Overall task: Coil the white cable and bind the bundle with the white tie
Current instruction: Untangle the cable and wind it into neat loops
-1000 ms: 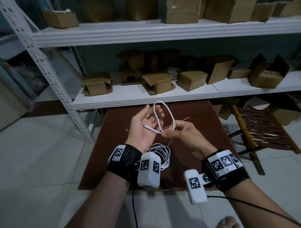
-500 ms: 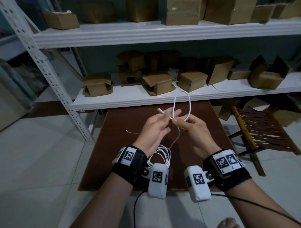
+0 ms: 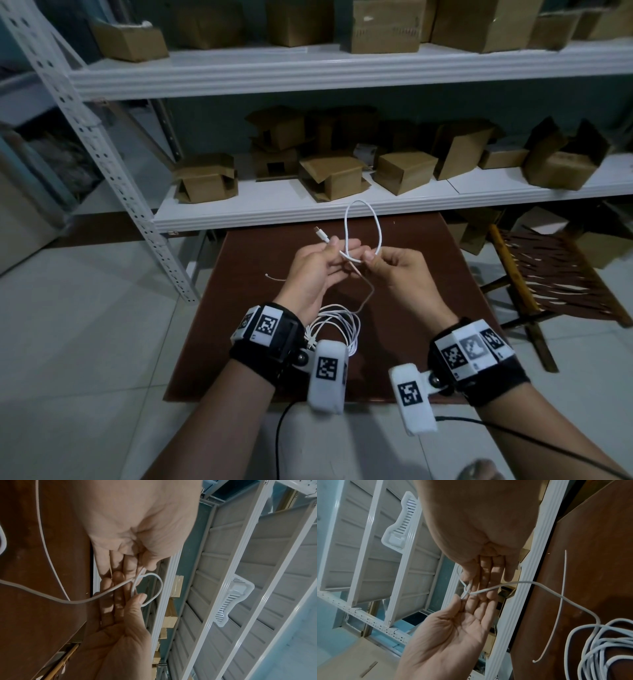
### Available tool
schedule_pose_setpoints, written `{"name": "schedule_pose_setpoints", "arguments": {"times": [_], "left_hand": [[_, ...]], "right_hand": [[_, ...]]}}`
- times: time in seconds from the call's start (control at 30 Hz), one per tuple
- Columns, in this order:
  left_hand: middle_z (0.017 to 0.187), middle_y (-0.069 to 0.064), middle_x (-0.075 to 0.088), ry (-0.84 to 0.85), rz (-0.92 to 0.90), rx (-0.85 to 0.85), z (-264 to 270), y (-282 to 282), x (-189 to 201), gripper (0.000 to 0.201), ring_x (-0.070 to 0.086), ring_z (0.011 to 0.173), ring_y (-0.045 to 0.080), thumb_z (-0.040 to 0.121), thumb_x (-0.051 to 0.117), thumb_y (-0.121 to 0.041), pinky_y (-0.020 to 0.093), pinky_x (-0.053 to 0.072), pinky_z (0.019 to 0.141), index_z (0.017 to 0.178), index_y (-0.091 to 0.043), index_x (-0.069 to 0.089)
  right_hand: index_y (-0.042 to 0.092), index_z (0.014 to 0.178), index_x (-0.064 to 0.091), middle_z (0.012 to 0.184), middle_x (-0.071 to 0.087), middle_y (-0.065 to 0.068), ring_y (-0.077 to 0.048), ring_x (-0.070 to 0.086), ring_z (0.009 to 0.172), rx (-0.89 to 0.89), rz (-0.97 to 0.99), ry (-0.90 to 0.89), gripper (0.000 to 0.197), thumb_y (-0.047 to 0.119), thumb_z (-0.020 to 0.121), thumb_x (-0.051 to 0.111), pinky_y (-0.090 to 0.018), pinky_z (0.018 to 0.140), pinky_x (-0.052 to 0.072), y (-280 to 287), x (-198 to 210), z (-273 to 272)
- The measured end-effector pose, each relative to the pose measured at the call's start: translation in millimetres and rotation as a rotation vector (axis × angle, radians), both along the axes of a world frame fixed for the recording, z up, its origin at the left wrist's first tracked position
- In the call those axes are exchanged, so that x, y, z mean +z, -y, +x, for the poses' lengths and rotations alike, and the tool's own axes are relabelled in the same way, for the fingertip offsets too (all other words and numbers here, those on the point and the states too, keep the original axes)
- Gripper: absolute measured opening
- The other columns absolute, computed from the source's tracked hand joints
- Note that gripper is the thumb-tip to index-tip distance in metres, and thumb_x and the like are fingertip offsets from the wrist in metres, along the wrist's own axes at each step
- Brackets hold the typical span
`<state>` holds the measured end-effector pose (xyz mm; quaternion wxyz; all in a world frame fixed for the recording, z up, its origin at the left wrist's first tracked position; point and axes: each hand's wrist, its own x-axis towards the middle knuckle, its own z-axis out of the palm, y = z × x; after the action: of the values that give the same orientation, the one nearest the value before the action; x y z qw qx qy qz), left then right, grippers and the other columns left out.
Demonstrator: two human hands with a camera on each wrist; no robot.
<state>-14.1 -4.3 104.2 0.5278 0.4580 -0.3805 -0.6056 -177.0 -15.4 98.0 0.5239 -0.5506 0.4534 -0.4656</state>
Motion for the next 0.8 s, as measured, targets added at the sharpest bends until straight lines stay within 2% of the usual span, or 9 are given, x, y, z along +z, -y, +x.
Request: {"name": "schedule_pose_setpoints", "arguments": {"times": [0.1,0.23,0.37,0.43,0.53,0.6,0.67,0.7,0.8], "left_hand": [[0.116,0.017,0.079,0.015,0.014,0.027,-1.1,0.8,-1.2,0.039,0.074,0.116,0.028,0.115,0.040,-0.024,0.041,0.055,0.106,0.123,-0.003,0.070],[0.115,0.020,0.078,0.010,0.017,0.048,-6.2,1.1,-3.9,0.041,0.074,0.113,0.035,0.115,0.040,-0.025,0.044,0.059,0.100,0.122,0.000,0.071],[0.111,0.024,0.078,-0.006,0.027,0.077,-11.9,-0.2,-7.5,0.037,0.075,0.107,0.037,0.113,0.045,-0.023,0.047,0.062,0.096,0.119,0.004,0.072],[0.110,0.025,0.078,-0.014,0.033,0.103,-12.2,-0.3,-7.8,0.033,0.076,0.100,0.034,0.111,0.051,-0.019,0.043,0.064,0.090,0.118,0.006,0.071],[0.103,0.020,0.080,-0.024,0.030,0.117,-9.9,-2.1,-4.2,0.020,0.079,0.095,0.029,0.106,0.059,-0.010,0.035,0.065,0.083,0.113,0.003,0.072],[0.102,0.017,0.081,-0.023,0.022,0.124,-7.8,-3.0,-2.0,0.013,0.079,0.099,0.027,0.103,0.063,-0.005,0.037,0.063,0.091,0.111,0.000,0.072],[0.103,0.017,0.081,-0.026,0.014,0.131,-6.3,-3.3,0.4,0.013,0.078,0.104,0.027,0.099,0.067,-0.002,0.043,0.059,0.100,0.111,0.000,0.072],[0.103,0.017,0.081,-0.034,0.014,0.138,-5.6,-3.5,2.2,0.014,0.079,0.104,0.027,0.097,0.068,-0.001,0.044,0.059,0.102,0.111,0.000,0.072],[0.103,0.019,0.081,-0.108,0.019,0.167,-4.3,-5.3,8.5,0.022,0.080,0.100,0.028,0.097,0.069,-0.005,0.036,0.063,0.092,0.115,0.006,0.071]], "right_hand": [[-0.004,0.102,0.079,0.092,0.081,-0.016,-0.012,0.074,0.079,-0.026,0.032,0.020,0.023,0.012,0.105,0.063,-0.020,0.073,0.057,0.4,-1.9,-0.3],[-0.012,0.101,0.072,0.071,0.077,0.002,0.001,0.068,0.060,-0.065,0.046,0.065,0.023,0.005,0.106,0.058,-0.010,0.058,0.050,-0.6,-0.4,0.6],[-0.012,0.101,0.069,0.073,0.077,-0.003,-0.006,0.072,0.064,-0.041,0.090,0.105,0.021,0.005,0.106,0.058,-0.015,0.060,0.055,-0.7,-2.5,0.6],[-0.014,0.102,0.069,0.073,0.078,-0.003,-0.007,0.074,0.065,-0.032,0.099,0.113,0.020,0.003,0.105,0.058,-0.016,0.061,0.056,-1.6,-2.3,1.2],[-0.016,0.101,0.069,0.071,0.077,-0.002,-0.006,0.072,0.063,-0.046,0.077,0.100,0.021,0.002,0.104,0.059,-0.015,0.060,0.055,0.2,-2.8,0.4],[-0.016,0.095,0.068,0.072,0.076,-0.004,-0.009,0.072,0.065,-0.064,0.051,0.069,0.023,0.004,0.103,0.062,-0.018,0.063,0.056,2.3,-4.2,-0.9],[-0.015,0.089,0.068,0.072,0.075,-0.006,-0.010,0.071,0.067,-0.080,0.036,0.035,0.025,0.006,0.103,0.064,-0.019,0.066,0.056,3.2,-4.6,-1.8],[-0.012,0.086,0.069,0.071,0.074,-0.006,-0.009,0.070,0.066,-0.086,0.033,0.029,0.026,0.007,0.102,0.065,-0.018,0.065,0.056,2.7,-4.7,-2.4],[-0.003,0.080,0.073,0.077,0.075,-0.011,-0.012,0.067,0.071,-0.090,0.009,-0.014,0.026,0.011,0.102,0.068,-0.017,0.066,0.053,0.3,-2.7,-2.7]]}}
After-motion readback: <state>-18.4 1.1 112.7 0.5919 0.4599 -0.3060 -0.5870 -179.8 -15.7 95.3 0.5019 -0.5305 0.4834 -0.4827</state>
